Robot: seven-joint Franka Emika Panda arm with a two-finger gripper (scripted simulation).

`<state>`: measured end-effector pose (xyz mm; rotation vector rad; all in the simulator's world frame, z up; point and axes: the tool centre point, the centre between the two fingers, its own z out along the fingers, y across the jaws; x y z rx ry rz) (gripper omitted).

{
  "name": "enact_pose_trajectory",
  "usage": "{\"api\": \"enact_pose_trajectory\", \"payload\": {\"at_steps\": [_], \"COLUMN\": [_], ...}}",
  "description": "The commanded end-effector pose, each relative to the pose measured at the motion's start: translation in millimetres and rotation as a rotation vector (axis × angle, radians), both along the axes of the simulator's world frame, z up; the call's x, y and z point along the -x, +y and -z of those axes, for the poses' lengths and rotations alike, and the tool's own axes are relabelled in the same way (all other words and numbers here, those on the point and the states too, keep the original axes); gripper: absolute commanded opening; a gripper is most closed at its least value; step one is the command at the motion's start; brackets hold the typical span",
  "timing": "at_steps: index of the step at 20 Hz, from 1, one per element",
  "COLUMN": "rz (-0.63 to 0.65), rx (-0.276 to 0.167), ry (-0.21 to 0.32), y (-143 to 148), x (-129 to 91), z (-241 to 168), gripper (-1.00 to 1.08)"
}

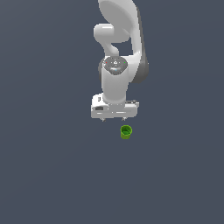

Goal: Pick up the object and move it to a goal position.

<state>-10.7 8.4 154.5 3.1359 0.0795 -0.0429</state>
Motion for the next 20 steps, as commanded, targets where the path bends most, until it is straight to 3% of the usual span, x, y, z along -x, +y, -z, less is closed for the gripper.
{"api": "enact_pose_trajectory", "payload": {"at_steps": [1, 10, 20], "rz": [0.0, 0.067, 0.082], "rx": [0.0, -0.011, -0.01], "ry": [0.0, 0.018, 0.018], "y": [0.0, -14.9, -12.8], "x": [0.0, 6.5, 5.9], "z": [0.0, 12.0, 13.2], "gripper": [1.0, 1.0, 1.0]}}
